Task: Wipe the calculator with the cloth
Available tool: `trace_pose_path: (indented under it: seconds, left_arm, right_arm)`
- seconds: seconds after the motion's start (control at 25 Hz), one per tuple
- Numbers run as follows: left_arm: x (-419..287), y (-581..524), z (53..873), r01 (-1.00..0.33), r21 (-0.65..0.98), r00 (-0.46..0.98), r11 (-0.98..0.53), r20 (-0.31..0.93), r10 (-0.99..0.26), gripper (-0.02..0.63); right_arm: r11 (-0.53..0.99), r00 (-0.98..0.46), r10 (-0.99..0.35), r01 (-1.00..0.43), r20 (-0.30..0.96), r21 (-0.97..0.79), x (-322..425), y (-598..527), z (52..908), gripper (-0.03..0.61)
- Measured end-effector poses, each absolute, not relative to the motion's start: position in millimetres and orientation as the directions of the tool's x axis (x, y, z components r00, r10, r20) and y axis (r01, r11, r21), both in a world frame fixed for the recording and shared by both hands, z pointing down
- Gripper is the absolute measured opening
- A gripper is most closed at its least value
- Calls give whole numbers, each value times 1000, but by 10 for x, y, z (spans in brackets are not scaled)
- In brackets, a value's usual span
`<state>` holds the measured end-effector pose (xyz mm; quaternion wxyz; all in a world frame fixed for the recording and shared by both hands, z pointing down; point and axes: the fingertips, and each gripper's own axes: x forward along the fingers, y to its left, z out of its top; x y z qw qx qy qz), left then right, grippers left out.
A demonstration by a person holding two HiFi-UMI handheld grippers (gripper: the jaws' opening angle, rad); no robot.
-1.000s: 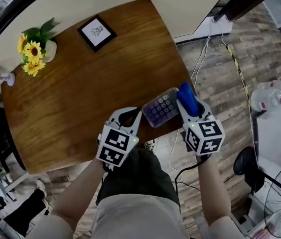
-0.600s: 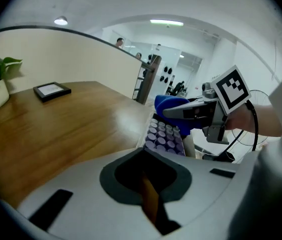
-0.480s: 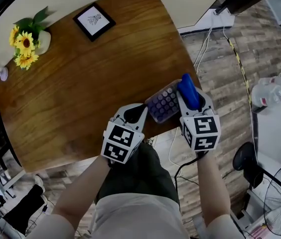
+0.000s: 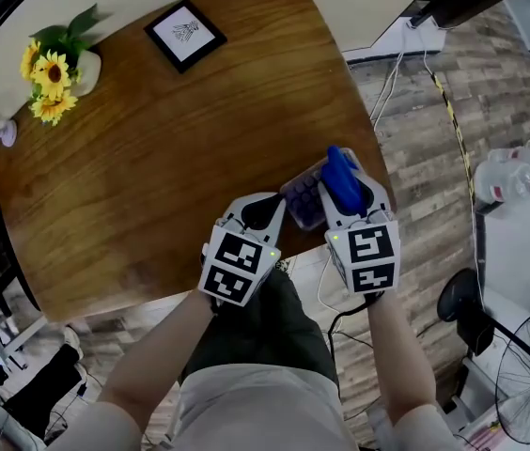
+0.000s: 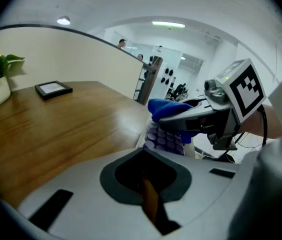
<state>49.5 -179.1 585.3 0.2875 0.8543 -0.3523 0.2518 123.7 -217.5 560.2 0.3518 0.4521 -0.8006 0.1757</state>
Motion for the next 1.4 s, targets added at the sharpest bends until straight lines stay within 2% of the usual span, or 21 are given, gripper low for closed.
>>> trace_pose_path:
  seconds: [0.36,0.52,0.6,0.68,0.84,1.08,1.24,1.4]
  left_arm:
    - [491,-1798,5858,-747,309,624,-589,631,-460,3]
    - [487,-1788,5855,-746,308,624,-590,632,-460,3]
    - [488,-1786,5853,-748,304,622,-590,632,-463,3]
    - [489,-1792,5853,-748,302,621,-591,631,-465,3]
    - [479,-1798,5857,-749,299,620,-592,631,-466,3]
    - [492,-1800,5853,-751,288,616,-594,629,-474,3]
    - [481,-1795,5857,-753,278,612,-597,628,-480,3]
    - [486,-1796,5853,-757,279,609,-590,629,-483,3]
  right_arm:
    - [578,-517,-464,-792,719,-197,711,-1824,5595,152]
    - [514,-627,-349,-750,697,-417,679,-1670,5596,143]
    - [463,-654,-347,-743,672,-483,791,-1704,5532,144]
    - [440,-615,-417,-781,669,-443,1034,-1833,5443,146]
    - [413,-426,-588,-889,688,-197,1646,-2137,5378,147]
    - [423,-309,-685,-906,660,14,1794,-2240,5570,149]
    - [470,-351,-653,-882,671,-4,1524,-2096,5646,147]
    - [457,-372,-637,-888,676,-58,1477,-2019,5629,147]
